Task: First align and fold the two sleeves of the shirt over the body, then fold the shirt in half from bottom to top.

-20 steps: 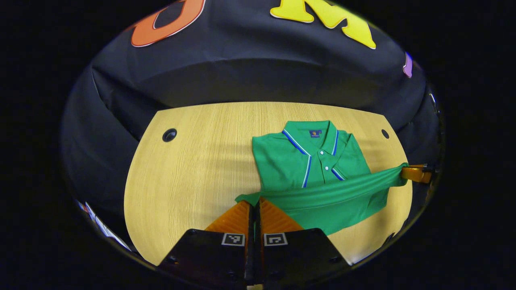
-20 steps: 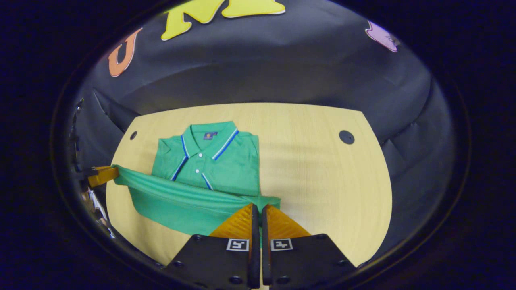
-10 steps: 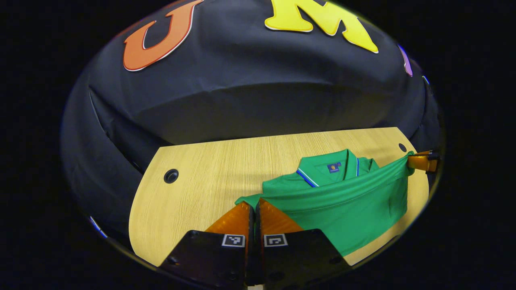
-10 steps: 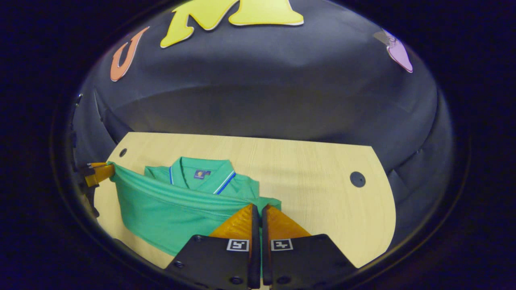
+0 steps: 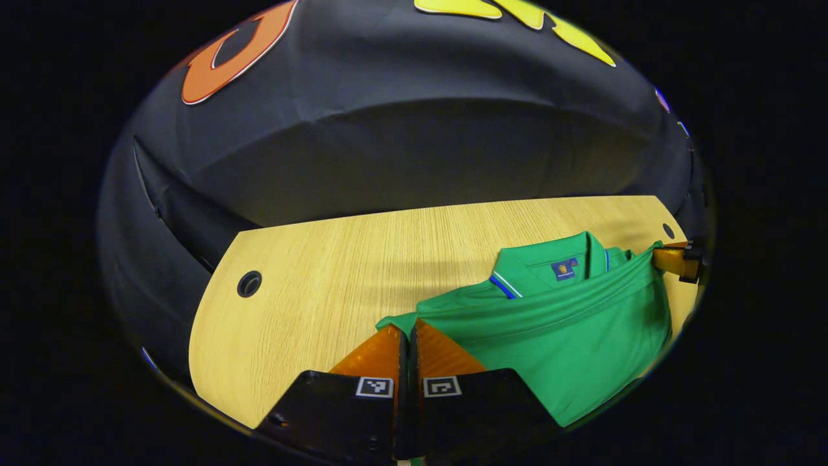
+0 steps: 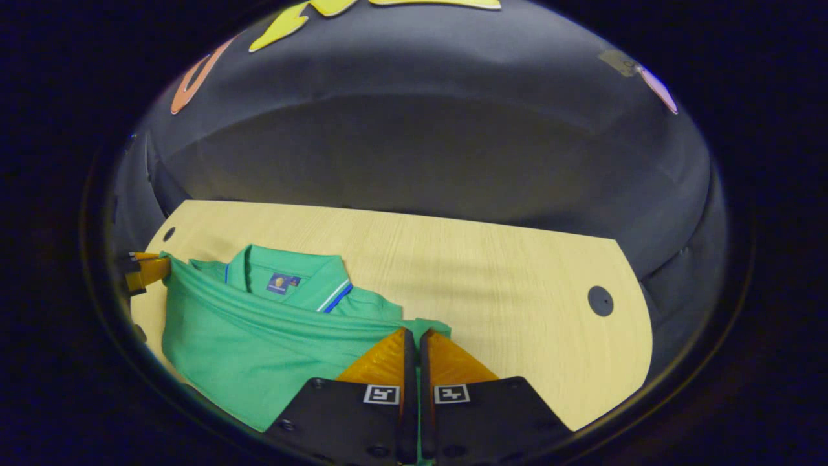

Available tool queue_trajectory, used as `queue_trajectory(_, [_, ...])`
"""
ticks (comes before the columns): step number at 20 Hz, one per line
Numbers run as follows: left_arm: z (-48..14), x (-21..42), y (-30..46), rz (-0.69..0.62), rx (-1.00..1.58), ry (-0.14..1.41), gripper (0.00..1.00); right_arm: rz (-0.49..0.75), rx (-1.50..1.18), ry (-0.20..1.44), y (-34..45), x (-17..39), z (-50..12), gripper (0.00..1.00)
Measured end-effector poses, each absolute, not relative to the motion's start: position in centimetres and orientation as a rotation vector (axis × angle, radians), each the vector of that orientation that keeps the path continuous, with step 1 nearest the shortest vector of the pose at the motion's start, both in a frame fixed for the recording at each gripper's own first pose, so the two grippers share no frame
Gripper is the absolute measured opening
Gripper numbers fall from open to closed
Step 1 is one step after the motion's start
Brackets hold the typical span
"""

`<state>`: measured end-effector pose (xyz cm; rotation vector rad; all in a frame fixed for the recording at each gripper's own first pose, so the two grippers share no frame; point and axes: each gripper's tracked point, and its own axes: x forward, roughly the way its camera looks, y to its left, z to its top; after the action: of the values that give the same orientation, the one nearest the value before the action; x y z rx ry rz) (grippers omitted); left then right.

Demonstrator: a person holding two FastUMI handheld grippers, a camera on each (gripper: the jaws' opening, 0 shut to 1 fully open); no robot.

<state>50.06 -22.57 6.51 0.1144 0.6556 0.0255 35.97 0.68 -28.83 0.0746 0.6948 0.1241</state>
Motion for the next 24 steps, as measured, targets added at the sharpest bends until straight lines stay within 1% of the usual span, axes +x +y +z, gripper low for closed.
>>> queue_trajectory(1, [6.1,50.4,-22.6,0.028,0.118,0.660,0.03,0.124,0.066,0.698,0.6,36.3,-29.3,0.02])
queue_trajectory(2, [5.6,50.6,-22.7,0.033,0.115,0.666,0.03,0.126,0.059,0.703,0.6,36.6,-29.6,0.04])
queue_trajectory(5, [4.5,50.8,-22.8,0.045,0.099,0.688,0.03,0.134,0.023,0.712,0.8,36.8,-30.6,0.05])
queue_trajectory(7, [4.2,50.9,-22.7,0.056,0.094,0.688,0.03,0.133,0.030,0.705,0.8,36.9,-30.2,0.08])
queue_trajectory(9, [4.0,50.3,-23.0,0.061,0.102,0.712,0.05,0.131,0.043,0.705,0.9,36.8,-29.9,0.09])
queue_trajectory(10, [3.7,49.7,-22.8,0.069,0.131,0.746,0.07,0.129,0.046,0.708,0.8,36.5,-29.7,0.16])
queue_trajectory(11, [3.8,49.1,-23.1,0.060,0.138,0.764,0.23,0.134,0.056,0.711,0.8,36.1,-29.3,0.16])
queue_trajectory(12, [4.0,49.1,-23.7,0.045,0.125,0.765,0.39,0.147,0.069,0.711,1.0,35.8,-28.6,0.29])
queue_trajectory(13, [4.7,49.0,-24.4,0.034,0.104,0.755,0.47,0.160,0.081,0.711,1.2,35.2,-28.1,0.42])
queue_trajectory(14, [5.4,48.9,-24.7,0.032,0.090,0.742,0.52,0.158,0.076,0.710,1.0,34.8,-27.4,0.55])
queue_trajectory(17, [8.2,47.7,-25.4,0.019,0.051,0.705,0.99,0.125,0.061,0.681,0.1,33.6,-24.7,0.94])
queue_trajectory(18, [9.3,47.1,-25.7,0.019,0.039,0.692,0.99,0.115,0.068,0.665,-0.1,33.1,-23.2,0.97])
queue_trajectory(20, [12.2,45.5,-25.4,0.029,0.025,0.659,1.00,0.096,0.087,0.601,-0.9,31.9,-19.4,0.97])
queue_trajectory(24, [19.0,41.6,-24.9,0.051,-0.002,0.558,1.00,0.073,0.083,0.471,-2.4,26.7,-11.0,0.96])
